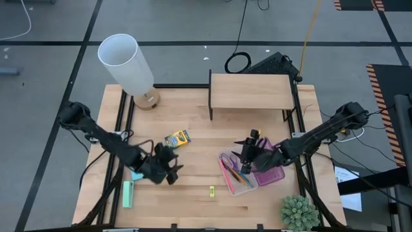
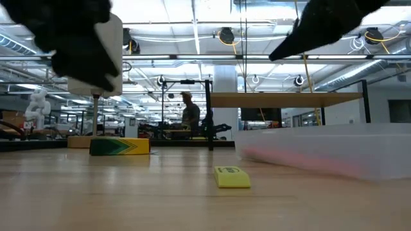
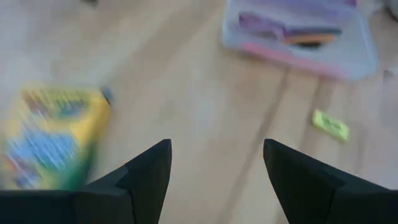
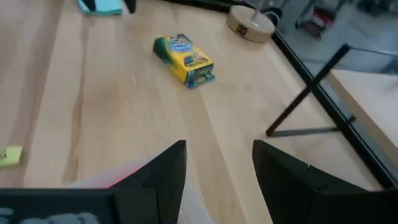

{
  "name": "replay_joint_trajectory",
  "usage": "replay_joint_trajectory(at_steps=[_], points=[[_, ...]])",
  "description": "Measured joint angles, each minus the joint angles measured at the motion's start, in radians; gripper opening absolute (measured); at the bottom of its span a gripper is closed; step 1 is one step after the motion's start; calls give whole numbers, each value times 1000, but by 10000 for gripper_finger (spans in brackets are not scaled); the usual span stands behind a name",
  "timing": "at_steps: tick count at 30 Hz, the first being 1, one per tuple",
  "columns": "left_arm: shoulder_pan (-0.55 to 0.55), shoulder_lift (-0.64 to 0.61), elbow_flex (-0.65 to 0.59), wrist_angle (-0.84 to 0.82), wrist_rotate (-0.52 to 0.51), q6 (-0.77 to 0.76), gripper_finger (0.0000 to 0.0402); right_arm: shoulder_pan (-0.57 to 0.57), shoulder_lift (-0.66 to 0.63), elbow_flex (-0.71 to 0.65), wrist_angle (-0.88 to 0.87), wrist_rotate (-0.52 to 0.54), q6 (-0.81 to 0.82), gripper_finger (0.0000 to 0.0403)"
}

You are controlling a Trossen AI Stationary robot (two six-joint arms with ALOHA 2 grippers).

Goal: Pack school essentials
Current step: Put the yellow eraser into the purple supply box

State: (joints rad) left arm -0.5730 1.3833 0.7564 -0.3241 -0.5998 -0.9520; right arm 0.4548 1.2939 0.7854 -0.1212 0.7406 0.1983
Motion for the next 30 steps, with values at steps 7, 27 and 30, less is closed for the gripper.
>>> replay_joint_trajectory(at_steps=[7, 27, 30], points=[[-106, 150, -24, 132, -53, -138, 257, -49, -46, -77, 197, -13, -191, 177], [-32, 462, 124, 554, 34, 385, 257, -79, -26, -75, 246, -222, 205, 177], [-37, 518, 196, 550, 33, 407, 257, -23, -26, -76, 249, -221, 255, 177]])
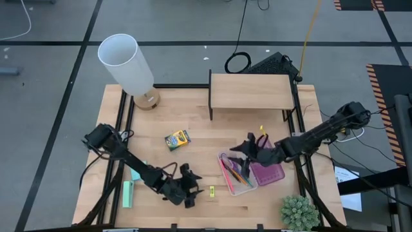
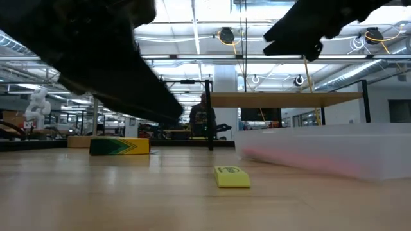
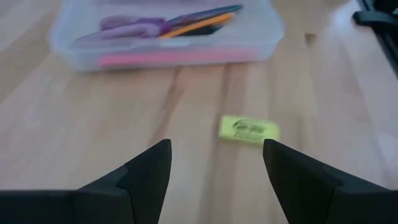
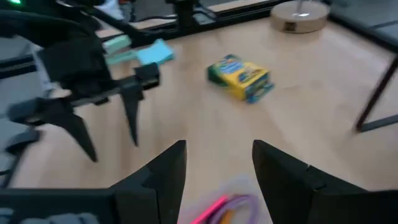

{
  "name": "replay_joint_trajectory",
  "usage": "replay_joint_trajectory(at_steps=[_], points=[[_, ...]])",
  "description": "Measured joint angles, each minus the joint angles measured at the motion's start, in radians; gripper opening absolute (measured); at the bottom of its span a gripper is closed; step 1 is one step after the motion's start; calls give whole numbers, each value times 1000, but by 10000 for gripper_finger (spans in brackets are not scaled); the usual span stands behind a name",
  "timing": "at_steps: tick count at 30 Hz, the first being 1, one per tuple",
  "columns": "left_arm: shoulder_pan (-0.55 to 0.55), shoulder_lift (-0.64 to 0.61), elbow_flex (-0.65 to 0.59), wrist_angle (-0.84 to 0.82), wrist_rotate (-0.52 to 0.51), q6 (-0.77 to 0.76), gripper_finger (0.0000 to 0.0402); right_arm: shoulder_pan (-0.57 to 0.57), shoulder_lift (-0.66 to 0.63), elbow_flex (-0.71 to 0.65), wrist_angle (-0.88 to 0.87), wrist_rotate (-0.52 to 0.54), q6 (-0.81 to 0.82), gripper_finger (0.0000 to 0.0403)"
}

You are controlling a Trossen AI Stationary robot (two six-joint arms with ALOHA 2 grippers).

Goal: Pack school essentials
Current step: Put the yellow eraser into the purple supply box

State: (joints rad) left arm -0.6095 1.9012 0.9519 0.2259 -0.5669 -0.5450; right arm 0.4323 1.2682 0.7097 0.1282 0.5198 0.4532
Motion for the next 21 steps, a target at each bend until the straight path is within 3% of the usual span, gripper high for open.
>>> replay_joint_trajectory(at_steps=[7, 21], points=[[-24, 115, 201, -148, -48, -5, 257, 103, 0, 0, 2, 0, 130, 177], [-66, 194, 459, -448, -112, -265, 257, 137, 0, 0, 2, 109, 176, 177]])
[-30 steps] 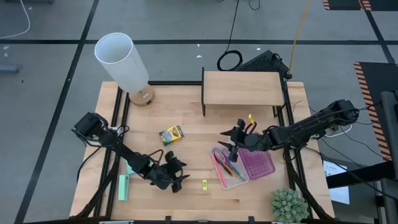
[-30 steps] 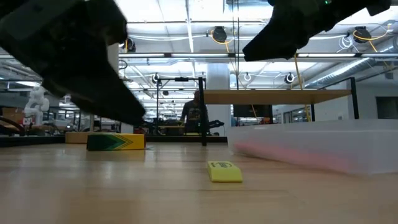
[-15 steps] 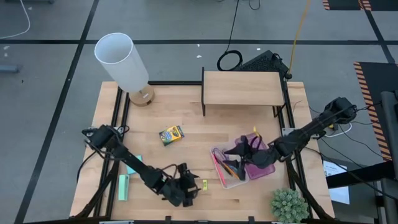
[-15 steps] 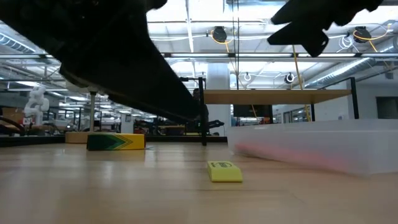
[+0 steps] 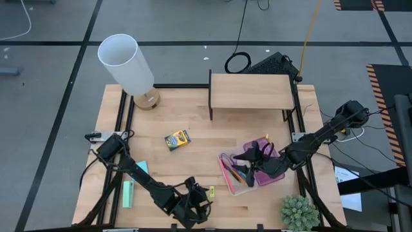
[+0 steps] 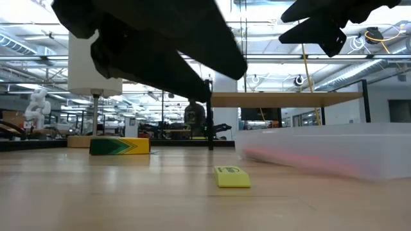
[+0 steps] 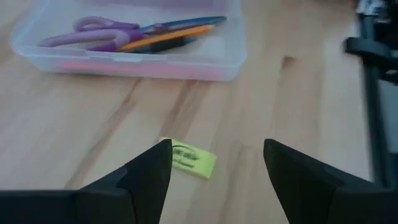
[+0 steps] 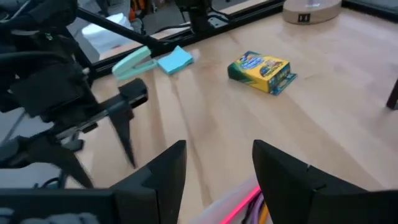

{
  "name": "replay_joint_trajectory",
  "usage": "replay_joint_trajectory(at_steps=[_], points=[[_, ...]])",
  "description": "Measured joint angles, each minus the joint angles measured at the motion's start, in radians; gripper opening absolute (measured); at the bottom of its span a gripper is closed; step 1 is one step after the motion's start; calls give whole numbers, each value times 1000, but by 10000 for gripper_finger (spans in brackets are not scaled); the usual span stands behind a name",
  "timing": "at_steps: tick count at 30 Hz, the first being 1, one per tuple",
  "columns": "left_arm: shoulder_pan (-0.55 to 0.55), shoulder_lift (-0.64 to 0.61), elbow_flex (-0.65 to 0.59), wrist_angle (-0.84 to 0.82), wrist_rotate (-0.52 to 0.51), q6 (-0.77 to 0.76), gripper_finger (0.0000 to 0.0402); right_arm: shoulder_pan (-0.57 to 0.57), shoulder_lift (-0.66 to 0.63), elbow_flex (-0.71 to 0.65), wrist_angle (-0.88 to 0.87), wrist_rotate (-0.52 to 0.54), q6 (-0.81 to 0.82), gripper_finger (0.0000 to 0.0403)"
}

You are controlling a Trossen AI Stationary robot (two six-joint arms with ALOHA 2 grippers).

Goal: Pack school essentials
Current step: Put the yellow eraser into the purple supply box

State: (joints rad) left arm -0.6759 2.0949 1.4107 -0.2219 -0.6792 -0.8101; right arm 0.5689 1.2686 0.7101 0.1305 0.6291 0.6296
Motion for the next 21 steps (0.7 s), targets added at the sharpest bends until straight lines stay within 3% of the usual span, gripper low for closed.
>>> replay_joint_trajectory(at_steps=[11, 21], points=[[-4, 2, 95, -70, 36, -32, 257, 9, 0, 0, 39, -1, 42, 177], [35, -1, 227, -293, 112, -278, 257, 13, -39, 0, 17, -2, -55, 177]])
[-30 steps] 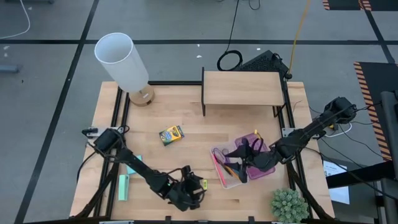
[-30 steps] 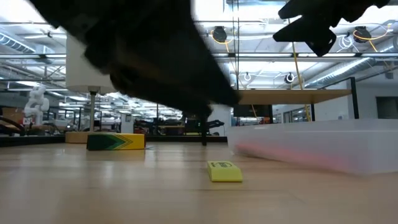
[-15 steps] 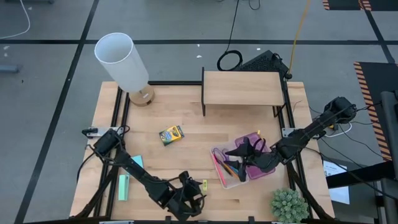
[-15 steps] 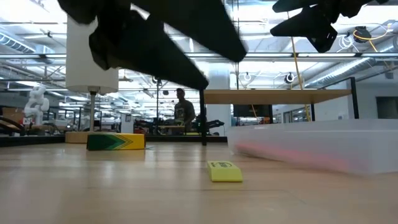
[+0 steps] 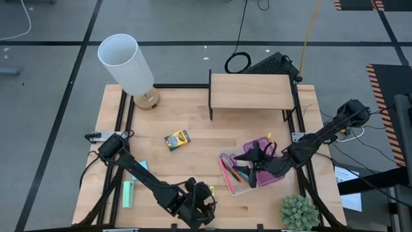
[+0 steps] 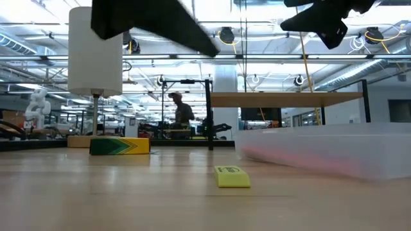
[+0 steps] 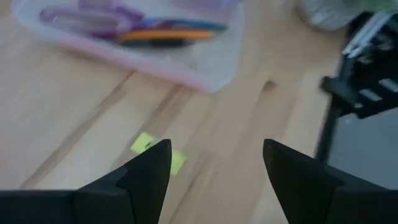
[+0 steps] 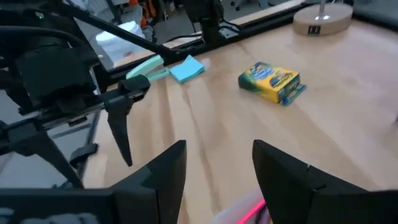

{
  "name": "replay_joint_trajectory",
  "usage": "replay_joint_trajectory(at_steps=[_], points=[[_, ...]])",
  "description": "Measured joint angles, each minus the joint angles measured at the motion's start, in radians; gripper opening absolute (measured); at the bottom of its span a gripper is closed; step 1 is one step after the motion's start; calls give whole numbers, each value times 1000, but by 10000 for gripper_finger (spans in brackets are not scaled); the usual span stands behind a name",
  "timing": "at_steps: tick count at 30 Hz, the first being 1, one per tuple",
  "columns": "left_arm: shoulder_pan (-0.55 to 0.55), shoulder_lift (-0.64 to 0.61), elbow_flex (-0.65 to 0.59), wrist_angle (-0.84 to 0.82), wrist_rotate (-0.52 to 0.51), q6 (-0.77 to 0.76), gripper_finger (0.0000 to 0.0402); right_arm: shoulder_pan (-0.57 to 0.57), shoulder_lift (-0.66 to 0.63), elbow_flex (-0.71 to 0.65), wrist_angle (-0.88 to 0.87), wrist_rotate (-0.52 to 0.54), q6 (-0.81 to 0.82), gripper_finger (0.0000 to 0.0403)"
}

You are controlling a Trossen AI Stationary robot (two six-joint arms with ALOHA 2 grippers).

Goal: Pack school essentials
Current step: Put the yellow eraser into the purple supply box

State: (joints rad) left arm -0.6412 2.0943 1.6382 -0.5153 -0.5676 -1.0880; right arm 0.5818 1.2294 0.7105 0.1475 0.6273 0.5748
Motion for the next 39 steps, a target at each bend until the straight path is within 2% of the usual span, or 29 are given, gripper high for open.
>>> replay_joint_trajectory(at_steps=[4, 10, 15, 19, 23, 26, 34, 39], points=[[20, 1, 24, -87, 43, -98, 257, -12, -43, 0, -47, 0, -58, 177], [25, 26, 25, -92, 76, -212, 255, -15, -74, 0, -145, 5, -69, 177], [37, 40, 26, -130, 112, -296, 231, -31, -78, 0, -153, 3, -110, 177], [43, 52, 24, -129, 142, -294, 210, -46, -77, 0, -153, 0, -124, 177], [62, 78, 25, -119, 182, -228, 203, -51, -77, 0, -153, 0, -123, 177], [83, 98, 25, -113, 216, -219, 208, -51, -77, 0, -160, 0, -124, 177], [103, 115, 25, -172, 203, -271, 253, -51, -77, 0, -178, 0, -120, 177], [104, 116, 24, -198, 210, -295, 264, -51, -77, 0, -184, 0, -123, 177]])
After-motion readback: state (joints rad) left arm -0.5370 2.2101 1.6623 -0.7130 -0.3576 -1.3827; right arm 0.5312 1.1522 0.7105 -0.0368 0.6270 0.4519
